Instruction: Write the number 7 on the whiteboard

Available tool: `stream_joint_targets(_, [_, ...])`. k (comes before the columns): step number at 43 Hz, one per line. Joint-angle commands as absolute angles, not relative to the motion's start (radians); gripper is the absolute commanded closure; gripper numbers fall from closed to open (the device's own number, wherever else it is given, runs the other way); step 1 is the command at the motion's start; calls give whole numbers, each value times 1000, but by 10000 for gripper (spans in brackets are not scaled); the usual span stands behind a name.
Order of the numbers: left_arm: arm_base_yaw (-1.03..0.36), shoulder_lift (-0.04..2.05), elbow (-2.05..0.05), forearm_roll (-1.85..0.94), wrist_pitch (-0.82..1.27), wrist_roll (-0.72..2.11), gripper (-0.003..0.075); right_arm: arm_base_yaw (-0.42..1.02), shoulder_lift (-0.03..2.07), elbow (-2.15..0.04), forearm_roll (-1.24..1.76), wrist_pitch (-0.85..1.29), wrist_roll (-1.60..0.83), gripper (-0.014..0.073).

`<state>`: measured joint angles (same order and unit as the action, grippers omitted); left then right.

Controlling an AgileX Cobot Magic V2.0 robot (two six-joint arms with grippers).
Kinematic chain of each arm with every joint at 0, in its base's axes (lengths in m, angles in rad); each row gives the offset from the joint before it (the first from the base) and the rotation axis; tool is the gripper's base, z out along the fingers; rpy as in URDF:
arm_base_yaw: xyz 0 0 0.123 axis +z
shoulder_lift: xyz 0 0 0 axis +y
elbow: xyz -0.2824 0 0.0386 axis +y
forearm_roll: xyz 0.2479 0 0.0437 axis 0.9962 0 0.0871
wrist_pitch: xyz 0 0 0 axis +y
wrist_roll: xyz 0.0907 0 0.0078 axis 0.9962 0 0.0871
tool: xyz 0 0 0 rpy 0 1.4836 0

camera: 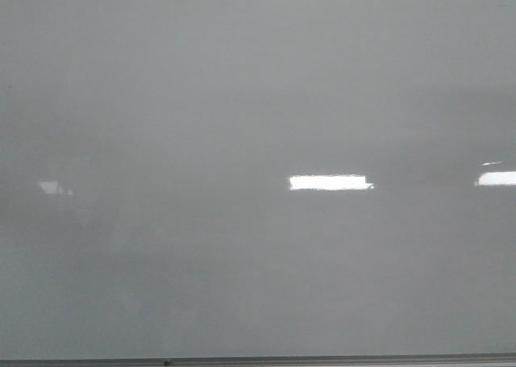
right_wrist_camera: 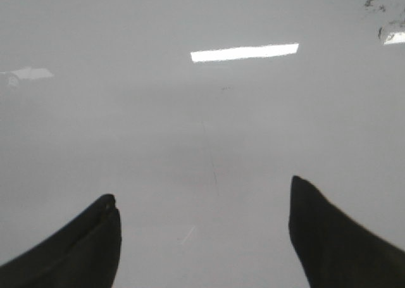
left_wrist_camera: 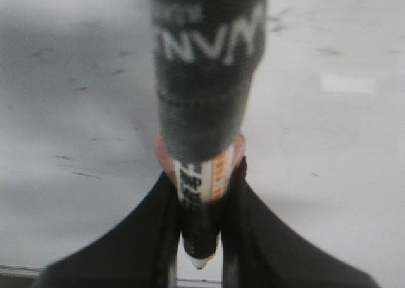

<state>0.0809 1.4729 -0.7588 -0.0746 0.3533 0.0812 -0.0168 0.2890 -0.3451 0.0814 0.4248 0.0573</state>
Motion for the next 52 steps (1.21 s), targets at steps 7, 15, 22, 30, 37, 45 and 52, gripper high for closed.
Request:
stream_joint_targets(7, [-155, 1410, -984, -85, 630, 216, 741, -20, 304, -383, 74, 361, 53, 22])
stream_joint_targets(15, [-440, 1408, -1051, -125, 635, 426, 741, -17, 315, -421, 83, 445, 46, 22])
stream_joint_targets(22, [-704, 1372, -1055, -180, 684, 605, 741, 41, 384, -491, 99, 553, -15, 22])
stream_joint_targets(30, [-859, 1334, -1055, -163, 737, 605, 741, 178, 474, -640, 291, 775, -324, 25])
stream_joint_targets(37, [-910, 1311, -1055, -165, 737, 635, 741, 303, 602, -768, 562, 1050, -580, 25])
stream_joint_targets(45, [-947, 1305, -1055, -165, 737, 647, 741, 395, 780, -859, 640, 1048, -684, 25])
stream_joint_targets(52, [-954, 1305, -1055, -170, 737, 652, 741, 491, 915, -927, 653, 985, -757, 25])
